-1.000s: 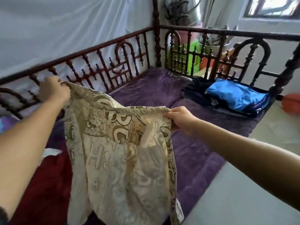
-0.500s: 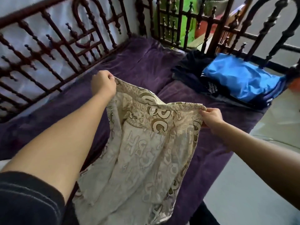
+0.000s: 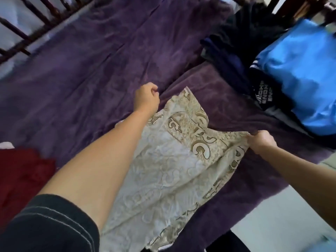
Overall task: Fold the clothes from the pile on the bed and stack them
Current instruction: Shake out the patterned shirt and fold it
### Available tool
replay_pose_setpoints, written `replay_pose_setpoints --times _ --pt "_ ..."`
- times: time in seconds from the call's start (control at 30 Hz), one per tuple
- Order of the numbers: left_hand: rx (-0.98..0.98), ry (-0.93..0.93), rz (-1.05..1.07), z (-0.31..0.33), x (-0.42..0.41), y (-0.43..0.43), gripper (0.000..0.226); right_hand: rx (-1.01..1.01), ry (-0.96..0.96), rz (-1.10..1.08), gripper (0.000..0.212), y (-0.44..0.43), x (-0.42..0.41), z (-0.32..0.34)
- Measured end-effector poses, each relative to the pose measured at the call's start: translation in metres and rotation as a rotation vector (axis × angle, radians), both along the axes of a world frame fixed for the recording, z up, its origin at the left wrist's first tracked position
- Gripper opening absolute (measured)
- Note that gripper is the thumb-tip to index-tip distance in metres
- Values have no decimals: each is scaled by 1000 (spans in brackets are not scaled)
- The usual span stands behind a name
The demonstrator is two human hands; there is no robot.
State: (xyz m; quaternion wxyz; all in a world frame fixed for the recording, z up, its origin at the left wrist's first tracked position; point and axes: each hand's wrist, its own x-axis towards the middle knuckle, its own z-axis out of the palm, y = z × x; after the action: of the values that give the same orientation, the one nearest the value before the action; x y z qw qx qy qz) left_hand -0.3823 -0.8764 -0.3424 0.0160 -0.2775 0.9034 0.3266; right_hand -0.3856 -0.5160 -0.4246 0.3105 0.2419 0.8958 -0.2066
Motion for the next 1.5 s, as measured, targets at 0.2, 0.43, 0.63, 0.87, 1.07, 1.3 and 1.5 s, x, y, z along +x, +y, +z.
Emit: replay_pose_setpoints --times 0.2,0.43,0.63,0.87,1.07,1.3,1.5 --pt "-53 -381 188 -51 132 -90 19 99 258 602 32 -114 -38 12" --pt "-184 -732 203 -115 269 -154 47 14 319 1295 56 -273 -42 -22" --pt "-350 -783 70 -160 297 -205 70 208 392 1382 34 -300 -42 -70" --pt "-489 -394 37 -125 333 -162 20 67 690 1158 19 -216 4 -35" --pt "-455 -389 -79 -106 413 -98 32 185 419 1190 10 -137 52 -32" --pt "-85 -829 -225 -115 460 -71 26 456 -57 1449 13 -144 78 -31" --pt "-323 -585 159 -131 431 -125 41 -17 470 1198 31 -266 46 -31"
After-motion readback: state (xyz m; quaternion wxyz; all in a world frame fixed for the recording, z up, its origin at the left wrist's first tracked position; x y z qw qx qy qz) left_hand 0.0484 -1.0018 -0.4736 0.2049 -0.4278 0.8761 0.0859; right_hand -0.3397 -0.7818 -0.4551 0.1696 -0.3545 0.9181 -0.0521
